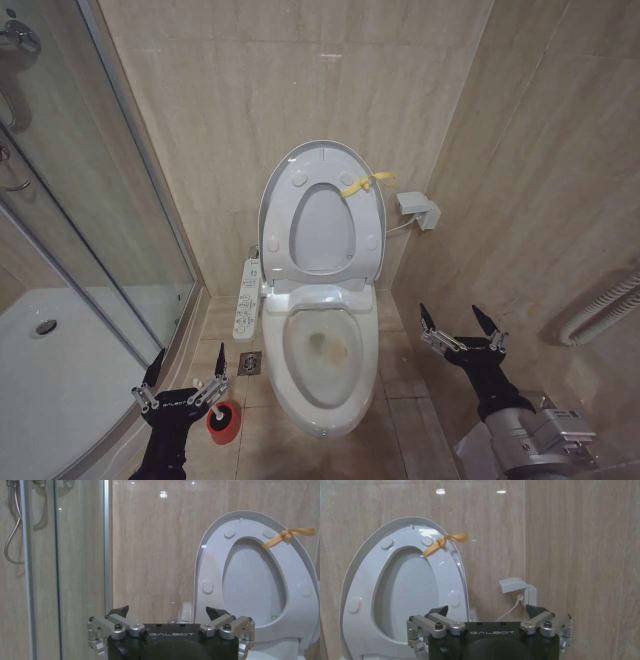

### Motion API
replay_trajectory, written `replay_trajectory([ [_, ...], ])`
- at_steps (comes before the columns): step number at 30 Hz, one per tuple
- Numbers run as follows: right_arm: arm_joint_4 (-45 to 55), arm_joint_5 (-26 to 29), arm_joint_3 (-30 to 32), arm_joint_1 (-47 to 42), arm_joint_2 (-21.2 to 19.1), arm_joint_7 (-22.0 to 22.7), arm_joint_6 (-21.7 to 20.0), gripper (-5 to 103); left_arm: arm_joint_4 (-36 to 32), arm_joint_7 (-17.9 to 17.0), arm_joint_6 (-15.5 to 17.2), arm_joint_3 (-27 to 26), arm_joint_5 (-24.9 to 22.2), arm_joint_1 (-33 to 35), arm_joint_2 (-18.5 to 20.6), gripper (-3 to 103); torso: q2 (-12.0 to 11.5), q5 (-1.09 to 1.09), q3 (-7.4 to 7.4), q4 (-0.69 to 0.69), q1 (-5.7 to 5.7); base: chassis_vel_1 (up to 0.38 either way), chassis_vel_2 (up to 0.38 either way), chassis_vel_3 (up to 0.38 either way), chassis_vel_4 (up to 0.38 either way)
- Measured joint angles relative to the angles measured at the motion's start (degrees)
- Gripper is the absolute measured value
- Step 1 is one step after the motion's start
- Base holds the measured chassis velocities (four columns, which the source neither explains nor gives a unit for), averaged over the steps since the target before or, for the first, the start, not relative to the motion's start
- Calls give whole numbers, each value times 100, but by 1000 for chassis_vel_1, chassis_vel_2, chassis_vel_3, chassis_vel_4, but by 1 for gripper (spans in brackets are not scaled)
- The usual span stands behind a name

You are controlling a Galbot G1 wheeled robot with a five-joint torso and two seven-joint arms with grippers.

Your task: Open the toilet lid, clean the toilet bowl with a toilet brush, close the toilet lid, and flush.

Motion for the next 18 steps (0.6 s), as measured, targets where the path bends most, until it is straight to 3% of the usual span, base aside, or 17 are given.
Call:
replay_trajectory([
  [18,0,0,0,0,0,0,0,100,0,0,0,0,0,0,0,100,0,0,0,0,0,0,0,0,0],
])
